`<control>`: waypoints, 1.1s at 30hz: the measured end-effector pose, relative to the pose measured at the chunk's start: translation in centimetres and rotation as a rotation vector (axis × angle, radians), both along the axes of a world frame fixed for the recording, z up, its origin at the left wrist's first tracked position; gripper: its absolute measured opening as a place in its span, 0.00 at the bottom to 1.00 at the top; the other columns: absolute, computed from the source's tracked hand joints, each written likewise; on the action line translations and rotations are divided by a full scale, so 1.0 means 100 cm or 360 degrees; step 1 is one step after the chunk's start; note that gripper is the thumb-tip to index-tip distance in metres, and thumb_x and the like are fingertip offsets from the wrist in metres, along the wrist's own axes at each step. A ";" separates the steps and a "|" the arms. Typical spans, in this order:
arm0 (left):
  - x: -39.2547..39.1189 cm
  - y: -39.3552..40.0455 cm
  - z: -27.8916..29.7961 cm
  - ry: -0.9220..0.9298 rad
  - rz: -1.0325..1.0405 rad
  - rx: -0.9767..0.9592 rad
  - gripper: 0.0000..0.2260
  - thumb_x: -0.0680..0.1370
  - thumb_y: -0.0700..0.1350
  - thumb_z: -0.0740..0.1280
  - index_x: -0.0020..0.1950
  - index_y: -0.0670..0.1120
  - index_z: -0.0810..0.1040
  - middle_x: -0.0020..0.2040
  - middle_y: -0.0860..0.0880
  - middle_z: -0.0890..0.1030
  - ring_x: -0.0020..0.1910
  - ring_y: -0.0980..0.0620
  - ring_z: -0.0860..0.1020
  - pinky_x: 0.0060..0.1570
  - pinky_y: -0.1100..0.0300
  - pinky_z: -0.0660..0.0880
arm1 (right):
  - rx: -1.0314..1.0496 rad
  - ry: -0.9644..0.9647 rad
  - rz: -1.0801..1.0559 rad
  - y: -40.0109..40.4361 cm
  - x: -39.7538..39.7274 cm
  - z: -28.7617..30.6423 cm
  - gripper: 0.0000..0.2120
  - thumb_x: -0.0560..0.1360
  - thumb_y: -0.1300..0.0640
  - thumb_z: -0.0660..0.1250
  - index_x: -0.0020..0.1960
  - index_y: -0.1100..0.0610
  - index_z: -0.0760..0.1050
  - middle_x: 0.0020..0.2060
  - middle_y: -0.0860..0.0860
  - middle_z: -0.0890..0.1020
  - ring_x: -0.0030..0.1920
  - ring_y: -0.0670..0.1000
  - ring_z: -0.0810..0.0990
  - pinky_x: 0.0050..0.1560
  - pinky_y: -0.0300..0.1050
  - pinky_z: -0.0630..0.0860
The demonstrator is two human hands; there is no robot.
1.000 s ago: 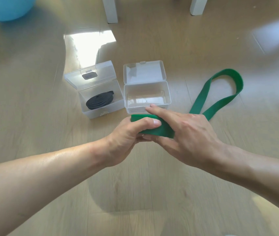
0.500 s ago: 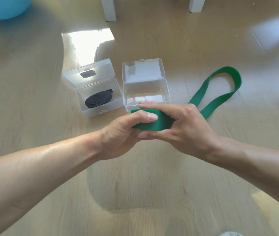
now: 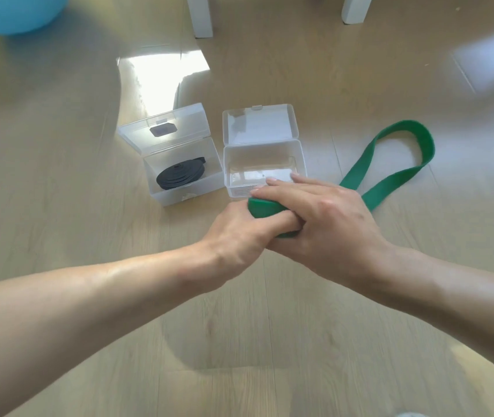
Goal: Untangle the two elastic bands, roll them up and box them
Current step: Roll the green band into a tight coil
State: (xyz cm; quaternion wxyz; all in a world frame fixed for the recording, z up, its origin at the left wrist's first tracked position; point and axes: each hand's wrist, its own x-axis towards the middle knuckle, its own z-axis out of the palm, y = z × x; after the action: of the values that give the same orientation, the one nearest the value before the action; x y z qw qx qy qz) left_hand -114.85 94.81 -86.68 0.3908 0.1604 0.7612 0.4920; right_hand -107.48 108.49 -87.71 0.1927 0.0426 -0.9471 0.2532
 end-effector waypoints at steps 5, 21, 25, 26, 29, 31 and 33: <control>-0.006 -0.017 -0.004 -0.0622 -0.0247 0.0565 0.17 0.70 0.55 0.66 0.52 0.47 0.83 0.43 0.46 0.83 0.43 0.47 0.80 0.49 0.53 0.77 | -0.0415 -0.0249 0.0222 0.023 0.018 0.010 0.35 0.67 0.38 0.74 0.71 0.51 0.75 0.63 0.39 0.78 0.67 0.39 0.75 0.69 0.37 0.71; -0.022 -0.013 0.014 -0.0977 -0.0547 0.0796 0.26 0.70 0.59 0.72 0.61 0.43 0.79 0.48 0.39 0.74 0.38 0.43 0.65 0.46 0.49 0.70 | -0.1015 -0.0104 0.0255 0.010 0.012 0.010 0.26 0.68 0.54 0.80 0.64 0.52 0.78 0.43 0.51 0.88 0.37 0.44 0.87 0.42 0.37 0.81; -0.022 -0.014 0.023 -0.0780 -0.0478 0.0607 0.34 0.73 0.57 0.67 0.71 0.36 0.71 0.53 0.37 0.74 0.46 0.40 0.71 0.51 0.49 0.72 | -0.0721 -0.0068 0.0078 0.016 0.012 0.024 0.22 0.70 0.50 0.79 0.62 0.51 0.82 0.40 0.41 0.86 0.34 0.34 0.81 0.39 0.27 0.73; -0.023 -0.015 0.024 -0.0740 -0.0382 0.0513 0.34 0.72 0.58 0.66 0.72 0.38 0.72 0.55 0.36 0.76 0.49 0.40 0.74 0.54 0.48 0.73 | -0.0521 -0.0065 -0.0025 0.021 0.010 0.027 0.21 0.70 0.47 0.78 0.62 0.48 0.82 0.38 0.39 0.85 0.32 0.33 0.78 0.36 0.26 0.70; -0.018 -0.013 0.026 -0.0330 -0.0135 0.0169 0.31 0.65 0.61 0.72 0.65 0.51 0.81 0.59 0.49 0.86 0.57 0.53 0.83 0.64 0.47 0.76 | 0.0035 -0.0144 -0.0249 0.026 0.004 0.033 0.19 0.70 0.42 0.74 0.59 0.47 0.84 0.31 0.46 0.85 0.26 0.43 0.74 0.30 0.39 0.74; -0.004 -0.007 0.026 -0.0053 -0.0049 0.0020 0.29 0.61 0.66 0.74 0.60 0.57 0.83 0.55 0.56 0.87 0.57 0.57 0.83 0.63 0.48 0.77 | 0.0211 -0.0050 -0.0239 0.021 0.004 0.033 0.17 0.68 0.45 0.72 0.54 0.50 0.85 0.36 0.50 0.87 0.32 0.52 0.84 0.32 0.46 0.80; 0.006 -0.001 0.025 0.0040 0.0073 0.0047 0.26 0.60 0.66 0.76 0.55 0.58 0.84 0.50 0.58 0.88 0.54 0.60 0.84 0.58 0.53 0.79 | 0.0240 0.0061 -0.0206 0.017 0.006 0.034 0.16 0.67 0.48 0.73 0.52 0.52 0.86 0.44 0.53 0.88 0.48 0.53 0.88 0.41 0.49 0.84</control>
State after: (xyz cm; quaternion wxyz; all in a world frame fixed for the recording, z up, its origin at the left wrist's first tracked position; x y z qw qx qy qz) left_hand -114.24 94.74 -84.18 0.3675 0.1549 0.7623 0.5098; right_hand -106.84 110.19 -84.34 0.2231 0.0006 -0.9603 0.1674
